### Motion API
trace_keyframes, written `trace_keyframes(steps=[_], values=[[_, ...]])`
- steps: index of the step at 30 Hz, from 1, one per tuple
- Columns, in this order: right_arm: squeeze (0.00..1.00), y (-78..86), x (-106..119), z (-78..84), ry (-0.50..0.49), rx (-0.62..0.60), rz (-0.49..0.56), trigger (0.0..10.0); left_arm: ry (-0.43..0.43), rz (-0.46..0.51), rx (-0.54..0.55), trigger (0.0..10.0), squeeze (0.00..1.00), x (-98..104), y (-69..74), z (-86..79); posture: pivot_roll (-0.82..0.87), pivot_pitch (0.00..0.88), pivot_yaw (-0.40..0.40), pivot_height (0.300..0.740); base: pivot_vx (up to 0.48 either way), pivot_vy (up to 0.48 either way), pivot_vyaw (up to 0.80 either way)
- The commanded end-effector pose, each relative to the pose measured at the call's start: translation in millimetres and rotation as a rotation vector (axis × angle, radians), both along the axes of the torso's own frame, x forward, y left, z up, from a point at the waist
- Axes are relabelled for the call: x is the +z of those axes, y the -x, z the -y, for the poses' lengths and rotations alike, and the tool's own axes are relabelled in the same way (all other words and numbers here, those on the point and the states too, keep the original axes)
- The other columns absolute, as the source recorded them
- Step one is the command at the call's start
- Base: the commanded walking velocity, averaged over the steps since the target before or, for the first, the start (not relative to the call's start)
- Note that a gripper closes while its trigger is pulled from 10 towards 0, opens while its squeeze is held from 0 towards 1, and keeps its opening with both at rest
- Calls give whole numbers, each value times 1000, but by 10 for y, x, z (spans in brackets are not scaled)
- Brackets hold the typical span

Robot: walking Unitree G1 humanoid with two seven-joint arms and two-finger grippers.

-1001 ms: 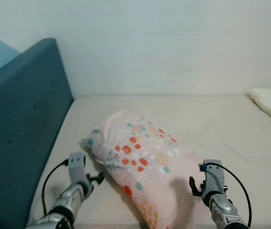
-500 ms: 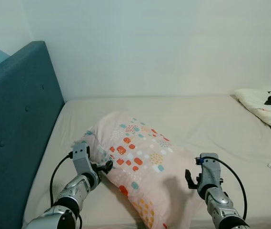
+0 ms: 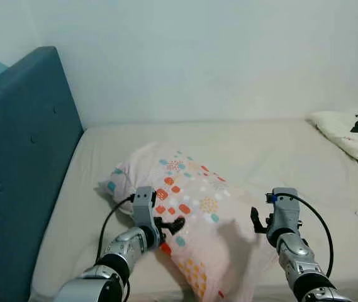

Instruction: Clean up the room

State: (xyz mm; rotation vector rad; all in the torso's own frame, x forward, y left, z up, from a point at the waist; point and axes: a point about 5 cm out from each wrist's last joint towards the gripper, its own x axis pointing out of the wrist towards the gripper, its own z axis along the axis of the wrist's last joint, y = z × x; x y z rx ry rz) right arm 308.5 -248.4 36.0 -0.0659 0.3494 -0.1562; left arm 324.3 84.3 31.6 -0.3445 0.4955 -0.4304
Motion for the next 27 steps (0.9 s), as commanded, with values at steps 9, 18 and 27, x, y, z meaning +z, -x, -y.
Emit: trace_keyframes(steps=[9, 18, 27], values=[[0, -50, 98, -67, -41, 67, 76, 10000, -10, -42, 317, 10000, 0, -35, -48, -553, -116, 0, -4, 602, 0, 0, 0], [0, 118, 14, 174, -385, -147, 171, 10000, 94, -5, 429, 10000, 0, 37, -85, -766, -90, 0, -6, 567, 0, 0, 0], [0, 329, 22, 320, -616, -209, 348, 10000, 233, 59, 402, 10000, 0, 153, -137, -809, -78, 26, 20, 527, 0, 0, 0]])
